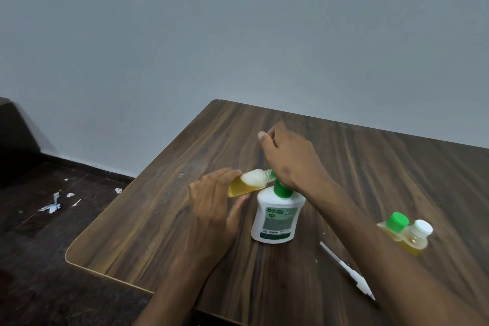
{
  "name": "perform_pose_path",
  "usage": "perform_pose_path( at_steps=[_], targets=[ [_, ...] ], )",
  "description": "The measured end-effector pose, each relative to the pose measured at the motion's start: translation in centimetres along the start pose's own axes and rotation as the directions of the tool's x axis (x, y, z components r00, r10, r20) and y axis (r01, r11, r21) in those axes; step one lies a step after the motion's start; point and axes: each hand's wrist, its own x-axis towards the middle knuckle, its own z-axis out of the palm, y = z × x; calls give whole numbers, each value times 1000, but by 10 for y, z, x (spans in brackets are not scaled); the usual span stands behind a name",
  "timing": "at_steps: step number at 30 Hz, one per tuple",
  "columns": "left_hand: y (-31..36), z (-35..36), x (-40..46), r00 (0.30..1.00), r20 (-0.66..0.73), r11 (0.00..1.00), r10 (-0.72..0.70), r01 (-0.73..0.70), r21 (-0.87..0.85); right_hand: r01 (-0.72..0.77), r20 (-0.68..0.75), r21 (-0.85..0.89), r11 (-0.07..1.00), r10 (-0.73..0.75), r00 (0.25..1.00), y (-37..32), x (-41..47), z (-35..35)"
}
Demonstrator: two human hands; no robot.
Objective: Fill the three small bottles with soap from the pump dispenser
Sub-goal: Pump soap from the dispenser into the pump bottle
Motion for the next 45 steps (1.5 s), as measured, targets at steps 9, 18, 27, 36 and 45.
perform_pose_path(
  at_steps=[9,18,27,36,45],
  targets=[
    [0,0,0,1000,-3,1000,7,-7,1,13,-3,-12,1000,-13,1000,0,1,-1],
    [0,0,0,1000,7,1000,13,-13,-1,15,-32,-6,1000,-15,999,-1,-1,-2],
    [-1,1,-1,1000,7,1000,6,-6,0,-6,-21,31,1000,6,1000,-2,-1,-2],
    [1,0,-1,1000,10,1000,0,0,2,-18,-9,25,1000,18,1000,-2,-1,-1],
    [0,0,-1,1000,8,1000,-9,9,-2,-11,-5,17,1000,12,1000,-2,-2,-2]
  ],
)
